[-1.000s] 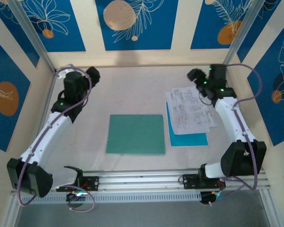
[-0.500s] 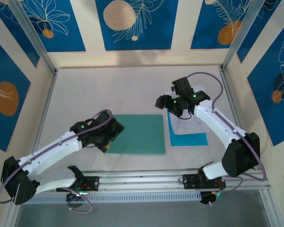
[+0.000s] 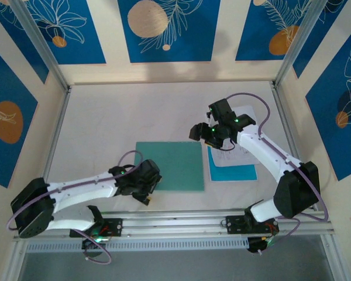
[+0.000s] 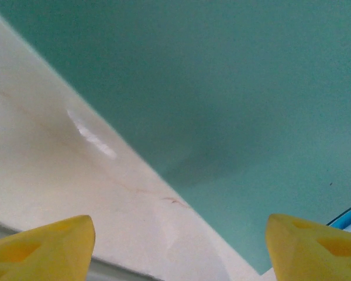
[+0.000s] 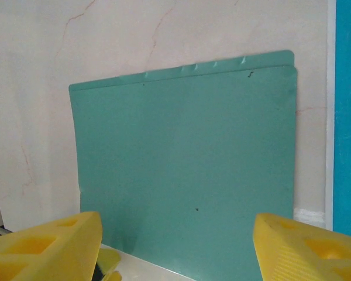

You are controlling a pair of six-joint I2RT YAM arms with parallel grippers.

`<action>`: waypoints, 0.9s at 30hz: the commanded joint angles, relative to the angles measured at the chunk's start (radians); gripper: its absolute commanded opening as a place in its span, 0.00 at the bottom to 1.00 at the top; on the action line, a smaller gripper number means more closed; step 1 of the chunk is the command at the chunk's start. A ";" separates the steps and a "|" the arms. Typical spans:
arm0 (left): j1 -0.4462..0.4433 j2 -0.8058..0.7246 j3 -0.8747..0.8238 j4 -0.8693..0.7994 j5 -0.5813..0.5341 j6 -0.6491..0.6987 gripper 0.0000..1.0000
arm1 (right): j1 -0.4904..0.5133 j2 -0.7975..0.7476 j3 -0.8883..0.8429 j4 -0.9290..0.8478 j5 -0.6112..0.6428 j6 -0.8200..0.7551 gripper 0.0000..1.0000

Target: Put the files into the folder

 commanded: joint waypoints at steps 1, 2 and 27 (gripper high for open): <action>-0.009 0.047 -0.020 0.134 -0.019 -0.264 0.65 | 0.008 0.003 0.002 -0.030 -0.034 -0.024 0.70; -0.009 0.064 -0.023 0.151 -0.018 -0.269 0.62 | 0.007 0.004 0.004 -0.033 -0.033 -0.026 0.70; 0.066 0.095 -0.045 -0.001 -0.145 -0.215 0.16 | -0.005 0.018 -0.022 -0.032 -0.055 -0.038 0.69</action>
